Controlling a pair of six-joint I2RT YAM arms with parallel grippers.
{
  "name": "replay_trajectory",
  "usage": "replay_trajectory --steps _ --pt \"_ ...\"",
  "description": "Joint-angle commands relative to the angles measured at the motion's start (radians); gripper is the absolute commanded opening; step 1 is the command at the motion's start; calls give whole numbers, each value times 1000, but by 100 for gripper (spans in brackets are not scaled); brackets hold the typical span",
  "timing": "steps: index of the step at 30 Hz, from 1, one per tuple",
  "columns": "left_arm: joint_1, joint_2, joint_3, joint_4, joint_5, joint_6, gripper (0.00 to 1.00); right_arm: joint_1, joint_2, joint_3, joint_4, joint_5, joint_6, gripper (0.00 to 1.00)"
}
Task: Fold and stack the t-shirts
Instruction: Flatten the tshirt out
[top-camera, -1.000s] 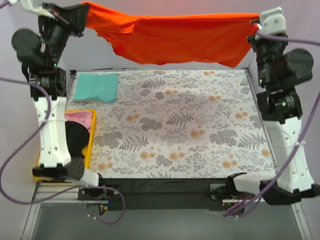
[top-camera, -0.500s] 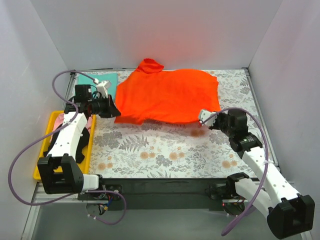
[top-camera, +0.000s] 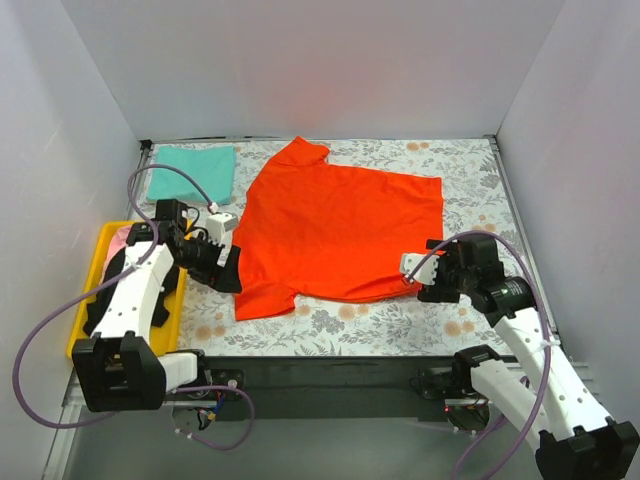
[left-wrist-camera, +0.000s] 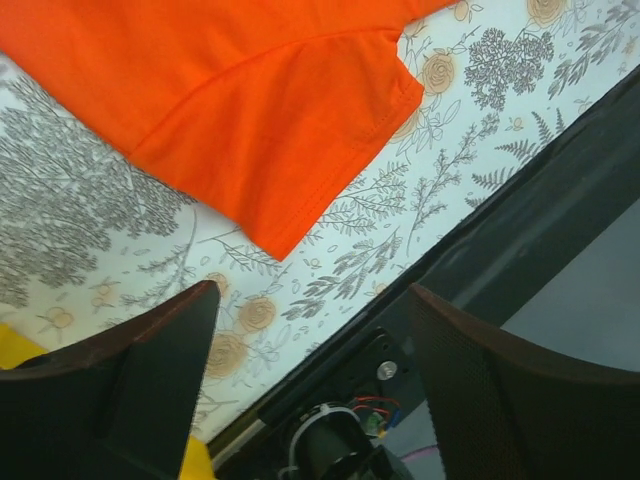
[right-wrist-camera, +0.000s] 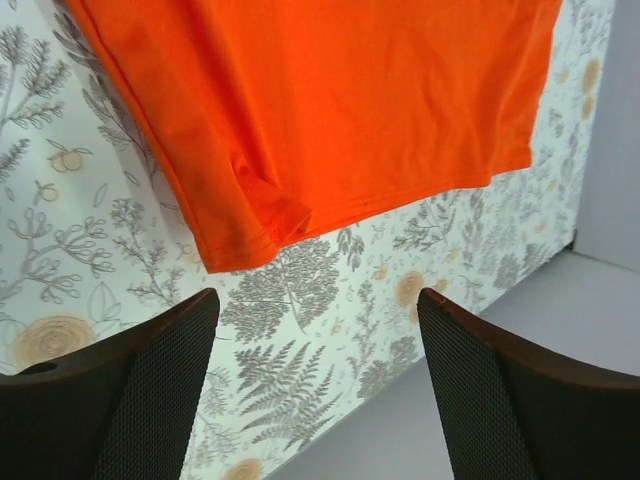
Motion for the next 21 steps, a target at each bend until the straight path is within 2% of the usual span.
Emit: replay_trajectory --steps 1,3,4,7,15,17,18,21 --pt "6 -13 52 35 11 49 71 -1 74 86 -101 -36 83 84" --pt "4 53 86 99 18 20 61 -2 202 150 -101 -52 199 77" --pt "3 77 102 122 17 -17 54 -2 251 179 -103 -53 245 68" --pt "-17 183 168 206 -34 -60 45 -2 429 279 -144 -73 356 54" --pt "-138 419 252 357 -182 -124 39 2 661 282 -127 -18 424 46" --pt "-178 456 241 374 -218 -132 35 4 690 252 -112 22 422 45" --pt "-187 487 222 389 -235 -138 30 2 700 241 -97 34 421 42" --pt "-221 513 159 409 -296 -143 26 2 723 202 -66 74 413 42"
